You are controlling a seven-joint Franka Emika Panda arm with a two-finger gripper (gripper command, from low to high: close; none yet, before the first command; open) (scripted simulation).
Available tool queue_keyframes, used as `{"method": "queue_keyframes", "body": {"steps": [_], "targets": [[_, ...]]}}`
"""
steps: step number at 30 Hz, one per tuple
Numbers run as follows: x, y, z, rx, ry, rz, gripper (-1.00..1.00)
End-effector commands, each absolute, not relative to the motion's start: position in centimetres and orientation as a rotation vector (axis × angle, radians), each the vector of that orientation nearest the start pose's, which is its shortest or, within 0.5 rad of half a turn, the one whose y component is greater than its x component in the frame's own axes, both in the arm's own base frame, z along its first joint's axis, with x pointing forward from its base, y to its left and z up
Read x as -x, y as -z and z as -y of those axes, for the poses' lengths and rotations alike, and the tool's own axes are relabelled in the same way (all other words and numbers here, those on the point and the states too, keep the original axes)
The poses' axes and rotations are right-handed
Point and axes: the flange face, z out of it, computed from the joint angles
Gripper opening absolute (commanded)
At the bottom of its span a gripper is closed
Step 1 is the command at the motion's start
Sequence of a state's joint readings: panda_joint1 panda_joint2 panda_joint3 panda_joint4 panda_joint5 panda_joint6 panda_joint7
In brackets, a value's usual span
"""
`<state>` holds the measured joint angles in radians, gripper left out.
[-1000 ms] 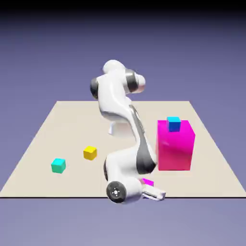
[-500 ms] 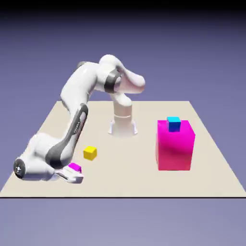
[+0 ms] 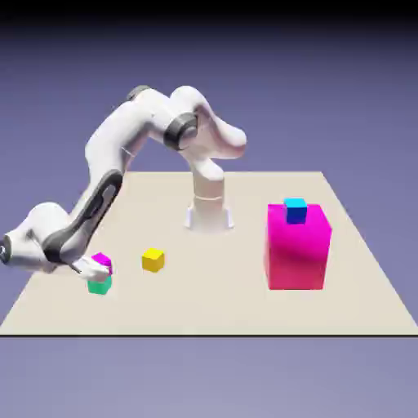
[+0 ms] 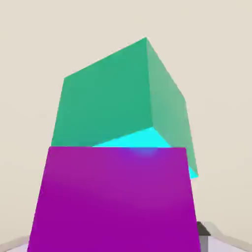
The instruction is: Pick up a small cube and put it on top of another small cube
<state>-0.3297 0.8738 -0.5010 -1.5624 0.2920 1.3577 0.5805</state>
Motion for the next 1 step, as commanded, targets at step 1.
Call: {"method": "queue_keyframes", "body": {"steps": [1], "targets": [[-43.20,-15.37,38.73,1.998,-1.463,-1.949,1.00]]}}
